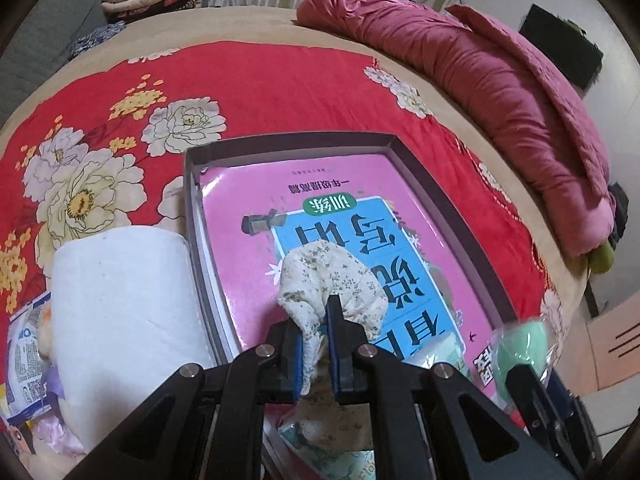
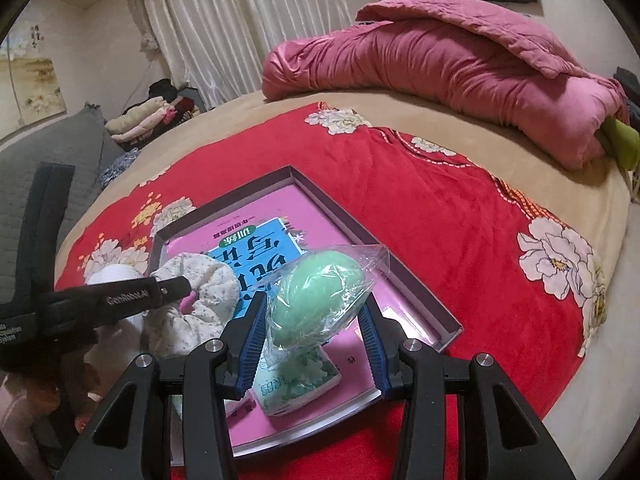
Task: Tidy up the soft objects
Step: 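Carry the scrunchie and the green sponge over the pink tray, then open both grippers to drop the scrunchie and sponge into the tray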
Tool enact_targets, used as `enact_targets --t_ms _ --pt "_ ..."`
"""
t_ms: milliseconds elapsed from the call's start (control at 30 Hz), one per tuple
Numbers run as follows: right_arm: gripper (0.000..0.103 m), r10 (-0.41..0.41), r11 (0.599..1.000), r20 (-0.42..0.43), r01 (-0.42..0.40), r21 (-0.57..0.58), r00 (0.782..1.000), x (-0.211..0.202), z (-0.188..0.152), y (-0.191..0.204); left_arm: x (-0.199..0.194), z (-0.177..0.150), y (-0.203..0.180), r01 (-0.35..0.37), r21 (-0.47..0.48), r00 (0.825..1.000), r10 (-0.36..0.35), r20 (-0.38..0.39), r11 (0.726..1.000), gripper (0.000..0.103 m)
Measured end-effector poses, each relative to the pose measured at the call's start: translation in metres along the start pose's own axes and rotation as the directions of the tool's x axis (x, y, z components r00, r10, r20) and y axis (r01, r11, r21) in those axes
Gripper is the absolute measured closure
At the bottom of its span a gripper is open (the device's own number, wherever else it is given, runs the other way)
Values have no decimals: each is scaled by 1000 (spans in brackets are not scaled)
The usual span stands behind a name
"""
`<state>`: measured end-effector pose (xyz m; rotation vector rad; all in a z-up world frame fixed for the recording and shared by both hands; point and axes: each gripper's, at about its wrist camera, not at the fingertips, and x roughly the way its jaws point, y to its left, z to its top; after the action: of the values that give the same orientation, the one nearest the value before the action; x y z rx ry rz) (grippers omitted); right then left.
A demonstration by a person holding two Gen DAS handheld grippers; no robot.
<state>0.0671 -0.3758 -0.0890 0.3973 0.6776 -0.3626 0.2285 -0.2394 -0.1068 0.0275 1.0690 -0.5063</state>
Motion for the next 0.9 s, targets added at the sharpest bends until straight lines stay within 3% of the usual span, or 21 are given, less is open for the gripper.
enact_targets --t_ms 100,233,667,900 --pt "56 1 1000 8 -1 -10 1000 -1 0 2 0 -1 -2 -7 13 1000 7 -1 1000 93" --pt "56 2 1000 2 -2 -8 1000 0 1 2 -2 1 -2 44 -5 999 -44 16 999 93" --pt "56 -28 1000 -24 28 -14 999 6 1 4 12 -5 -9 47 9 998 -46 -53 999 92" --pt "55 -28 1000 -22 28 -10 999 6 1 3 11 -4 -10 65 7 996 -65 -57 998 83"
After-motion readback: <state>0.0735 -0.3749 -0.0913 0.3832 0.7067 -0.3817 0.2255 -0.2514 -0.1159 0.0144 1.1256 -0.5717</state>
